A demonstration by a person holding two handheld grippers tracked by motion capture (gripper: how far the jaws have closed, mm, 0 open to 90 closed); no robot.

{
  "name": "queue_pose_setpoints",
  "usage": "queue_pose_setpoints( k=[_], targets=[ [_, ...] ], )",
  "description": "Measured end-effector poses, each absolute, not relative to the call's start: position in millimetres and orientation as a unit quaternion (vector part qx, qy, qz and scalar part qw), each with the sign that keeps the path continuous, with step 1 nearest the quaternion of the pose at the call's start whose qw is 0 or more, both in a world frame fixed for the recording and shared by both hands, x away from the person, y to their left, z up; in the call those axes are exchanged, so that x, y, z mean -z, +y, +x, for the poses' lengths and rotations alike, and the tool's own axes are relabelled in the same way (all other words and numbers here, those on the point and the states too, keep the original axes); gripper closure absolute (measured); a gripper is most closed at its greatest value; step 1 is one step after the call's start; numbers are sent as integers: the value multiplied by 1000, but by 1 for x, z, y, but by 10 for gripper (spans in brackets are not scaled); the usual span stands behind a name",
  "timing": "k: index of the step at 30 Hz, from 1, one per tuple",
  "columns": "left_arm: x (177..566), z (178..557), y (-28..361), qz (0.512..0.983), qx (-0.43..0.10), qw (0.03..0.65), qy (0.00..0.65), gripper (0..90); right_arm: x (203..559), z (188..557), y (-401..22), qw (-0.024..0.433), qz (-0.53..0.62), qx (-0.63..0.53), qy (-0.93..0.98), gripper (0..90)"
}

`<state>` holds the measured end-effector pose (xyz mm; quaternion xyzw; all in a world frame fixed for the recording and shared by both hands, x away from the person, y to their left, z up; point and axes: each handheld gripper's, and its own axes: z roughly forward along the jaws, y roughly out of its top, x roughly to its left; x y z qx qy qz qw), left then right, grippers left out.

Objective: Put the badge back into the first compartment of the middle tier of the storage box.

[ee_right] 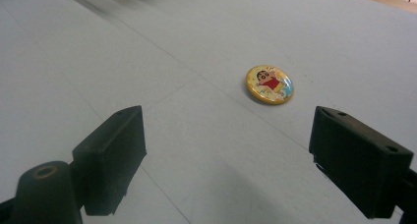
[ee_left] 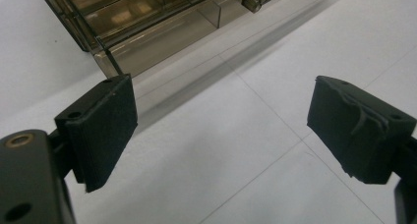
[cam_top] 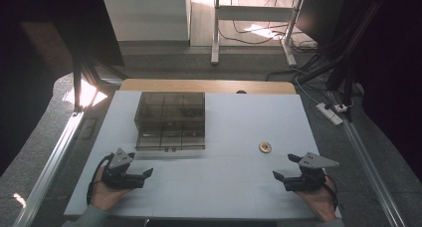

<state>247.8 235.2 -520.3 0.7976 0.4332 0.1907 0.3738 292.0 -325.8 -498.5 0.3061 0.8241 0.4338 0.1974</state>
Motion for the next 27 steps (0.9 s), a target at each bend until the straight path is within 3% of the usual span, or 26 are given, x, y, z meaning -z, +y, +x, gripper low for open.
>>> queue_pose_setpoints(
  k=[27],
  targets=[
    [522,248,234,799,-190,374,430,119,506,296,-318,177,303,-415,839,141]
  ],
)
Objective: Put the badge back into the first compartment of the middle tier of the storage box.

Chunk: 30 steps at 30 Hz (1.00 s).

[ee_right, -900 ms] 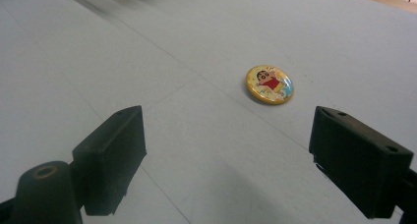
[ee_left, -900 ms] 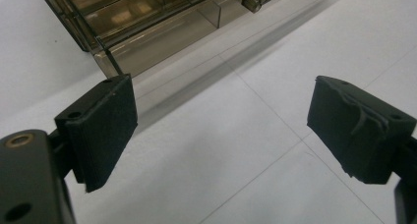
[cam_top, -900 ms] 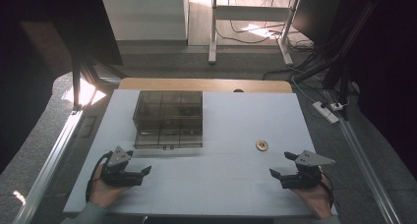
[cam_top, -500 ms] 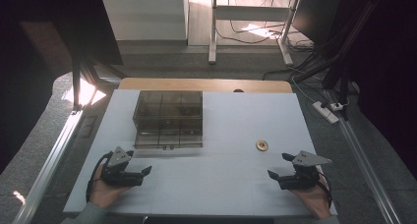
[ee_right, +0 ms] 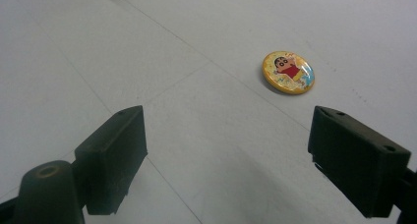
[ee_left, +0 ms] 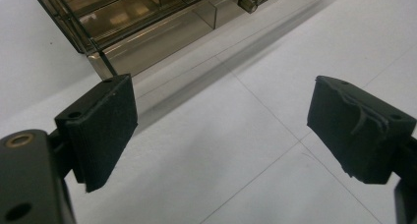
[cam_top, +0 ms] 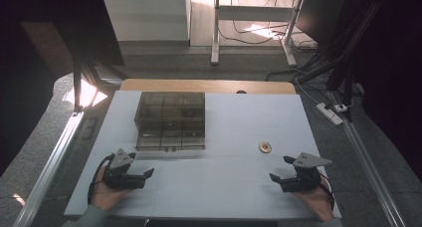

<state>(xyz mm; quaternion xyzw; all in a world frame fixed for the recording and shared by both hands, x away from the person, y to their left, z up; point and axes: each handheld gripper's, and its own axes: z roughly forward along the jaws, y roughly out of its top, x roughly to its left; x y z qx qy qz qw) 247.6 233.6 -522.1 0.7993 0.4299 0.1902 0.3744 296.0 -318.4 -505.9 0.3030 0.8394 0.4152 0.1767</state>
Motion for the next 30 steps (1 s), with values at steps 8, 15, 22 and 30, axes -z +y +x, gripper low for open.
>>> queue_pose_setpoints(
  k=[8,15,22,30],
  targets=[
    [522,247,233,800,-190,374,429,121,506,296,-318,177,304,-417,838,144],
    [523,249,233,800,-188,371,432,121,500,300,-314,173,307,-419,837,147],
    [522,248,232,800,-189,371,431,123,492,303,-308,180,310,-418,835,149],
    [522,247,232,800,-190,369,432,123,482,306,-304,182,316,-413,835,150]
  ],
)
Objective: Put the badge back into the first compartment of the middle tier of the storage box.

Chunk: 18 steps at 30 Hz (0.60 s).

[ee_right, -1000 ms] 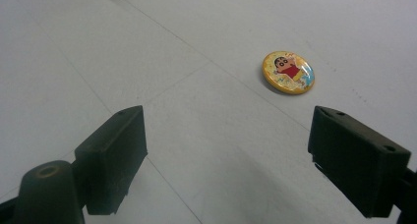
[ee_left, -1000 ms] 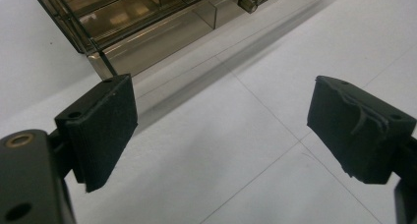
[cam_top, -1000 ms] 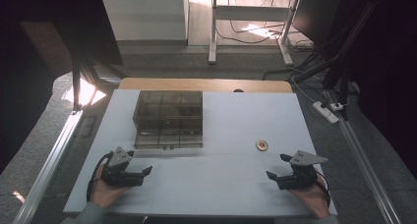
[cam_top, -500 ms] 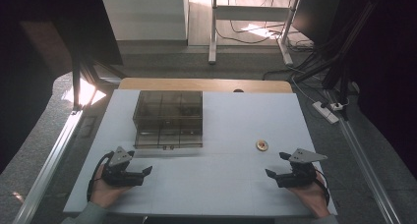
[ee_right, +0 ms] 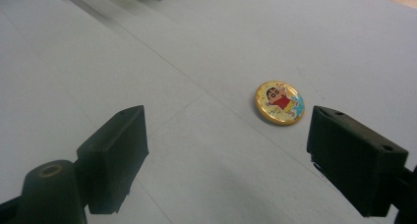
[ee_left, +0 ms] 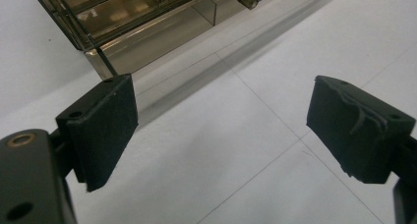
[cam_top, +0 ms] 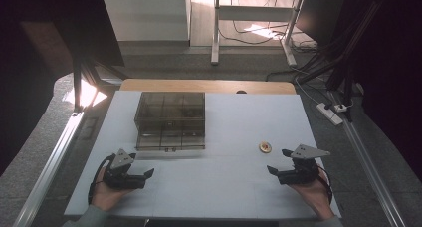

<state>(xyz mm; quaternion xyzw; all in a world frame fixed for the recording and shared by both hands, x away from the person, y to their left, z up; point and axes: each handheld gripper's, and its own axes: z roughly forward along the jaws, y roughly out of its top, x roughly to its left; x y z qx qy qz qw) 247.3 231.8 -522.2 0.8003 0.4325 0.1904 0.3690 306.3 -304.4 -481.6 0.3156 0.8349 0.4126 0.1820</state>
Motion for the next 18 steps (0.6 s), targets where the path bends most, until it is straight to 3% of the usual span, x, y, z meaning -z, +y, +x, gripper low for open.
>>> queue_pose_setpoints(
  k=[18],
  targets=[
    [522,247,230,804,-190,368,428,124,468,325,-290,180,319,-391,844,152]
  ],
)
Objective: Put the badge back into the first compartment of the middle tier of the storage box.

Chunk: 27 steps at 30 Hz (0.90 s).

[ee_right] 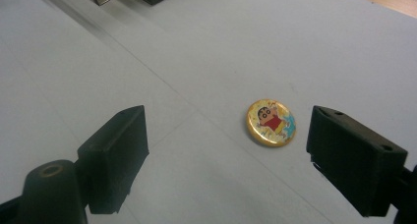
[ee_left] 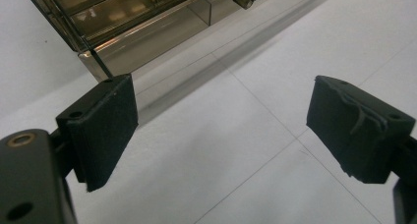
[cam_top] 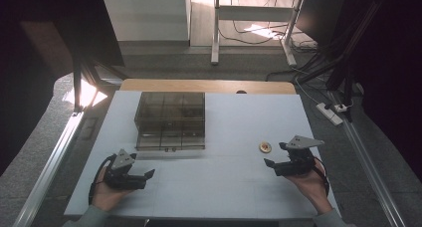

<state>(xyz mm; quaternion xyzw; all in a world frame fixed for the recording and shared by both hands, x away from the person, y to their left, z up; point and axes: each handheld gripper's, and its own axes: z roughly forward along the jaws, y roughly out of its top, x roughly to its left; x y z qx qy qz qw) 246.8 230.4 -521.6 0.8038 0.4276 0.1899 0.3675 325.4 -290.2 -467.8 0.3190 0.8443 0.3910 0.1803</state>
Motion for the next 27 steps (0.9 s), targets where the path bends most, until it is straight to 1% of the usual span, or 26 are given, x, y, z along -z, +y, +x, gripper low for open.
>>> queue_pose_setpoints(
  k=[27],
  targets=[
    [523,248,229,805,-189,365,428,121,466,364,-280,159,329,-344,865,165]
  ],
)
